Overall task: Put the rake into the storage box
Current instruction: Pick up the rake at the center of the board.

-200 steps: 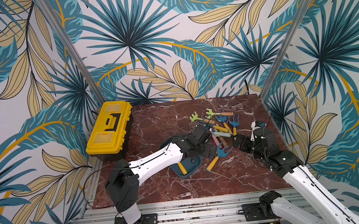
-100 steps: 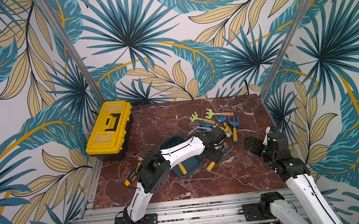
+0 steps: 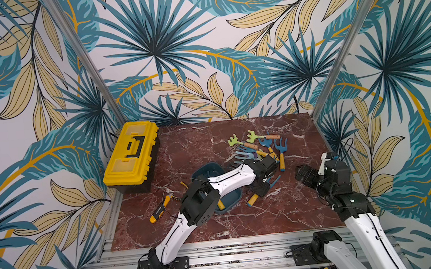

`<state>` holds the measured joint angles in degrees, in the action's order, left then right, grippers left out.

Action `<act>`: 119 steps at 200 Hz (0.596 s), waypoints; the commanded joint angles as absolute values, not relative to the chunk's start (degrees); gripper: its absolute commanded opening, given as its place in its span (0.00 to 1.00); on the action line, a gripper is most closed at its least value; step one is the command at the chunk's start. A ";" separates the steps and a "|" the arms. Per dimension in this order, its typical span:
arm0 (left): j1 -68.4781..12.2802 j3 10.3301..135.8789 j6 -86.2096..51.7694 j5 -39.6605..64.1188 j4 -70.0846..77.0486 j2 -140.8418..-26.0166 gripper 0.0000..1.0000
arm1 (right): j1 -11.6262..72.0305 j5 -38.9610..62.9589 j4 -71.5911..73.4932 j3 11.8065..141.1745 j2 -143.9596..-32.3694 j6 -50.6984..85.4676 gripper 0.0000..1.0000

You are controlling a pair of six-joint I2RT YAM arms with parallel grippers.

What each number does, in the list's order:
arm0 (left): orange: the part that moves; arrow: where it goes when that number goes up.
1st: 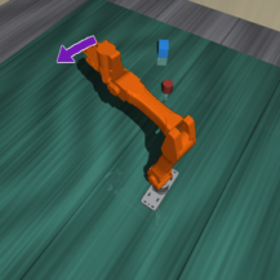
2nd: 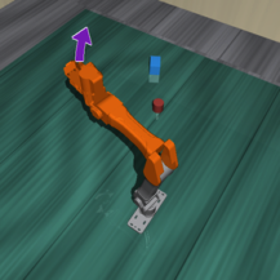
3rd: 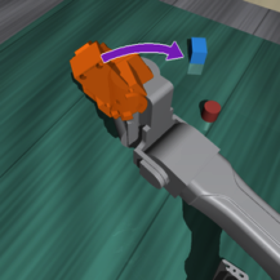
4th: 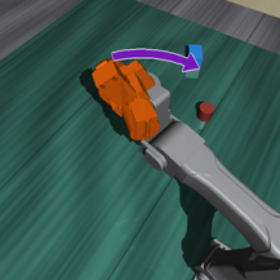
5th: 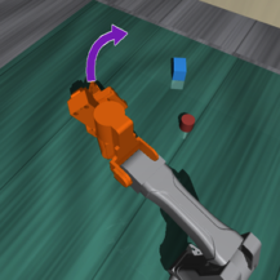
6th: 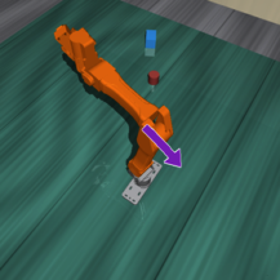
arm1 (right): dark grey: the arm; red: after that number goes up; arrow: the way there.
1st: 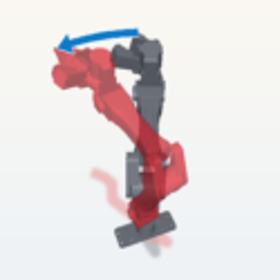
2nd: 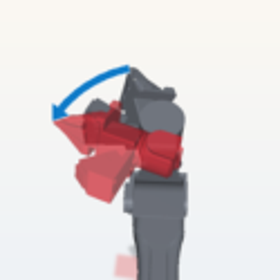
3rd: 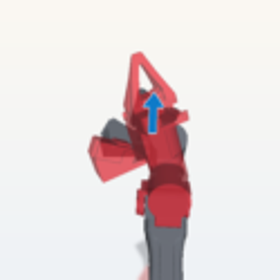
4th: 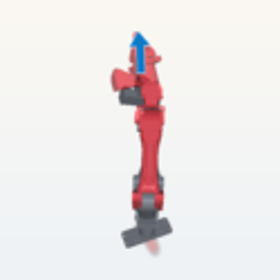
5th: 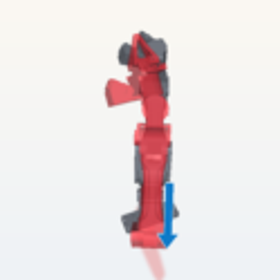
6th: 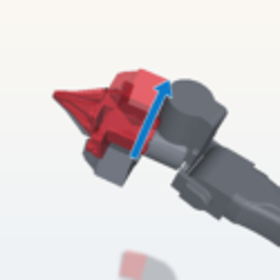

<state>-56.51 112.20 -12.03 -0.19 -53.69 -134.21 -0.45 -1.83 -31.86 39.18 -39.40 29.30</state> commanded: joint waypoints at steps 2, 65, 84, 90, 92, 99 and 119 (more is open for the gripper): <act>-57.15 115.29 -10.95 -1.43 -55.11 -135.62 0.61 | -0.88 -0.98 -32.26 38.14 -39.38 28.46 0.99; -58.07 115.70 -10.81 -5.88 -55.46 -138.28 0.46 | -1.23 -0.14 -32.27 38.14 -39.38 28.47 0.99; -58.61 115.93 -11.02 -7.90 -55.83 -138.10 0.39 | -1.32 0.21 -32.26 38.08 -39.21 28.43 0.99; -58.88 116.10 -10.99 -8.60 -56.06 -138.00 0.37 | -1.32 0.12 -32.34 38.10 -39.24 28.39 0.99; -58.95 116.17 -10.99 -8.76 -56.18 -137.99 0.36 | -1.32 0.14 -32.30 38.11 -39.28 28.39 0.99; -59.24 116.36 -11.10 -9.59 -56.48 -137.89 0.34 | -1.40 0.00 -32.28 38.14 -39.45 28.37 0.99; -59.59 115.79 -12.02 -10.56 -56.27 -137.29 0.25 | -1.48 0.62 -32.25 38.14 -39.73 28.39 0.99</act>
